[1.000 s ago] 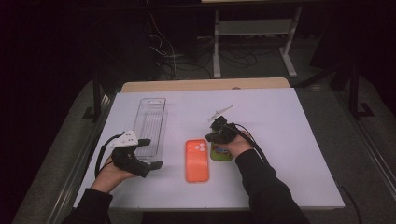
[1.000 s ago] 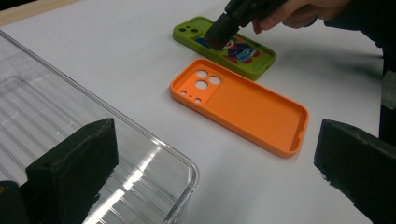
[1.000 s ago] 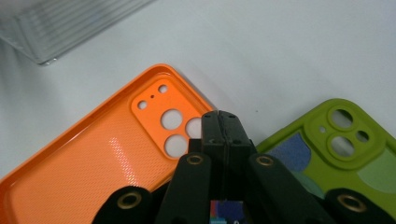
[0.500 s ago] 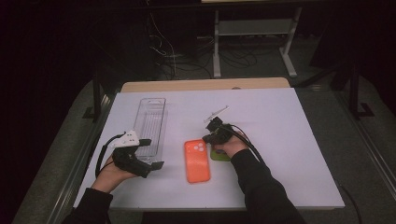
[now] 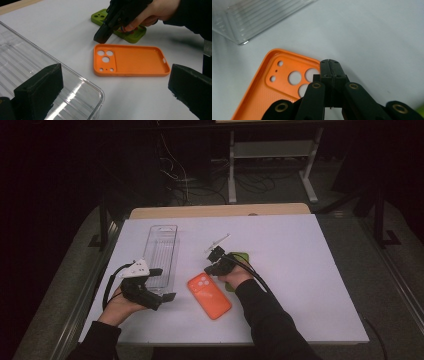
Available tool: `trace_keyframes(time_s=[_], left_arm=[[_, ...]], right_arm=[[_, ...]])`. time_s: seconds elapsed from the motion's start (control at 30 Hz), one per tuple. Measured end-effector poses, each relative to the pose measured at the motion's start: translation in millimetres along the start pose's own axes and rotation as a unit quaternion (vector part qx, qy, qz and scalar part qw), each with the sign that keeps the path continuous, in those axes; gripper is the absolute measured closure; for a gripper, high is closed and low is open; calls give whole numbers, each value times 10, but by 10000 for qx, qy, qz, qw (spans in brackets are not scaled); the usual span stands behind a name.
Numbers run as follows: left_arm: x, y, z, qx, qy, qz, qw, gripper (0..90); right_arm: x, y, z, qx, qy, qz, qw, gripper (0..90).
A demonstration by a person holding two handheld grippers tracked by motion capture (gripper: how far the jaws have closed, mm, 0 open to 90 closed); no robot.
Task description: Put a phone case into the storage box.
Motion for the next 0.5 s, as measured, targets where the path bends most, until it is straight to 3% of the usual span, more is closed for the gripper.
trace_keyframes(time_s=[0.17, 0.37, 0.5], left_arm=[[2, 1, -3, -44, 17, -2, 10000, 0], [1, -4, -4, -52, 40, 1, 10000, 0], [-5, -8, -6, -2, -28, 13, 10000, 0]], right_arm=[[-86, 172, -87, 144, -2, -131, 9998, 882], [-75, 188, -98, 189, -25, -132, 9997, 881], [75, 151, -111, 299, -152, -63, 9994, 849]])
Point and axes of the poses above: each handheld gripper's, and its own axes: x roughly backward along the jaws, z roughly out of its underside, y roughly to its left, the point moved 4 cm from there along -x, roughly forward along the jaws, and after that the axes turned 7 degrees about z, right-handed, at the moved point
